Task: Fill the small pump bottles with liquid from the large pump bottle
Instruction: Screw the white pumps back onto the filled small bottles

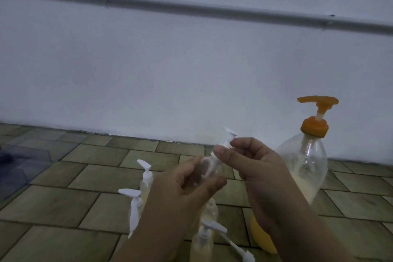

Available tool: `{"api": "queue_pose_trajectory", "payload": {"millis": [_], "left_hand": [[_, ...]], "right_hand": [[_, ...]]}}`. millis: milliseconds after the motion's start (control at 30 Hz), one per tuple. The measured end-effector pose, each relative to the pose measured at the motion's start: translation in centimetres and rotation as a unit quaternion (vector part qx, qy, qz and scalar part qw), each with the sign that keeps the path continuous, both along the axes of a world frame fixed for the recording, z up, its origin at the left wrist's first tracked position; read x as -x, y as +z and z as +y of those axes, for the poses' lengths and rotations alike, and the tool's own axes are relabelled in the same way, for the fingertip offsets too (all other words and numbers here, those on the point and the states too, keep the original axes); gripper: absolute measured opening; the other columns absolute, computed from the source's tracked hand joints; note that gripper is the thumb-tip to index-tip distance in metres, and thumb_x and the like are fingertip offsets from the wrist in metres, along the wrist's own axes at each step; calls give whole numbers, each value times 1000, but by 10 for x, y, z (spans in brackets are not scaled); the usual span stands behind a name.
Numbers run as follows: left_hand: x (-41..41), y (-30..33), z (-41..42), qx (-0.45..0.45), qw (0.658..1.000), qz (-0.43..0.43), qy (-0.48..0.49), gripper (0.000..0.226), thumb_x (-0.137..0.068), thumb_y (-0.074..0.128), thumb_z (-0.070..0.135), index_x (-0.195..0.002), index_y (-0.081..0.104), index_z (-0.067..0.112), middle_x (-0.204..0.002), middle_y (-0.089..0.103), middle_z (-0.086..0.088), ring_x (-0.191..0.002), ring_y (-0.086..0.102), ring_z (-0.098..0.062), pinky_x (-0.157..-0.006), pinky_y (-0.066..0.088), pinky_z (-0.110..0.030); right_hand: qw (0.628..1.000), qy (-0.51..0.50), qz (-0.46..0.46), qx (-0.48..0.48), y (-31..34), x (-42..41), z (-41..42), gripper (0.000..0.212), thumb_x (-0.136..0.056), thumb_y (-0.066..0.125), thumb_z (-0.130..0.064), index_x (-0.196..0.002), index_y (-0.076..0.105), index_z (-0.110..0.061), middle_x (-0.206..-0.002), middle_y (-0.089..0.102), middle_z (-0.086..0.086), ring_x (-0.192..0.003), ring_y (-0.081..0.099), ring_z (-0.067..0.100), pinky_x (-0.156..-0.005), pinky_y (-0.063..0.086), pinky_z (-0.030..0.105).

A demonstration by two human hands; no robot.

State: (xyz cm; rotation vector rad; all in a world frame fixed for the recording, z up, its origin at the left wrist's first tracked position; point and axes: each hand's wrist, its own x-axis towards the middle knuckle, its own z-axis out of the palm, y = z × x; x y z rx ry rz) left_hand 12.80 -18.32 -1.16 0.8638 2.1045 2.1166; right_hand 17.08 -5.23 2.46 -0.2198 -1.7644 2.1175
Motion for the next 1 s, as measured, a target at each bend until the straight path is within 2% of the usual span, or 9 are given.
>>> {"api": "queue_pose_trajectory", "payload": {"millis": [133, 333, 433, 533, 667, 767, 867, 933, 1000], "left_hand": [[4, 2, -4, 30, 999, -11, -12, 33, -62, 65, 45, -83, 73, 21, -73, 68, -3, -62, 60, -4, -52, 44, -10], [14, -10, 6, 137, 959, 205, 143, 28, -82, 62, 46, -107, 61, 34, -89, 64, 23, -92, 55, 9, -74, 39, -3], [24, -7, 8, 145, 965, 175, 129, 37, -75, 67, 46, -110, 59, 38, -100, 61, 26, -94, 55, 10, -72, 41, -5], [42, 5, 2, 98, 982, 102, 125, 38, -69, 72, 43, -104, 57, 42, -98, 63, 25, -90, 59, 8, -72, 46, -10], [73, 17, -10, 13, 992, 16, 126, 56, -57, 75, 47, -107, 66, 24, -101, 70, 6, -96, 66, -14, -84, 54, -40], [85, 13, -9, 37, 994, -17, 102, 50, -60, 76, 50, -103, 67, 27, -102, 70, 5, -97, 64, -20, -88, 52, -50], [87, 3, 0, 115, 990, -13, 80, 35, -69, 76, 45, -97, 67, 26, -101, 69, 2, -96, 65, -21, -87, 53, -49], [85, -5, 6, 179, 982, -7, 59, 28, -74, 74, 40, -96, 65, 25, -97, 68, 3, -93, 65, -17, -85, 54, -42], [83, -13, 11, 245, 969, -1, 30, 27, -76, 72, 35, -99, 62, 27, -97, 67, 6, -93, 63, -14, -85, 53, -38]], "right_hand": [[999, 50, -8, -16, 5, 0, 2, 37, -60, 70, -15, -96, 71, -6, -92, 74, 7, -85, 70, 14, -68, 51, 19], [998, -52, 30, 31, -7, 3, -15, 20, -71, 71, 1, -89, 72, -6, -79, 74, 5, -72, 71, 12, -58, 52, 15], [998, -49, 20, -31, -3, 2, -11, 29, -71, 74, -6, -99, 70, -11, -88, 74, -1, -83, 69, 15, -62, 54, 17], [984, -72, -26, -159, -2, -9, 7, 63, -57, 78, -34, -117, 61, -32, -106, 66, -19, -99, 58, 2, -74, 48, 20], [977, -161, 3, -139, -16, -44, 35, 60, -47, 69, -46, -107, 65, -41, -107, 65, -17, -103, 58, 3, -81, 45, 30], [968, -215, 6, -126, -48, -66, 48, 49, -47, 70, -43, -96, 69, -42, -102, 69, -13, -100, 61, 9, -83, 51, 38], [959, -251, -11, -131, -90, -79, 58, 44, -50, 79, -41, -93, 70, -35, -98, 72, -11, -93, 64, 7, -78, 53, 29], [951, -269, -28, -148, -117, -83, 64, 36, -61, 82, -16, -87, 70, -39, -91, 72, -11, -83, 64, 4, -71, 50, 21], [929, -295, -50, -218, -143, -85, 70, 55, -66, 79, 1, -83, 66, -49, -83, 70, -14, -81, 61, 1, -67, 46, 16]]}}
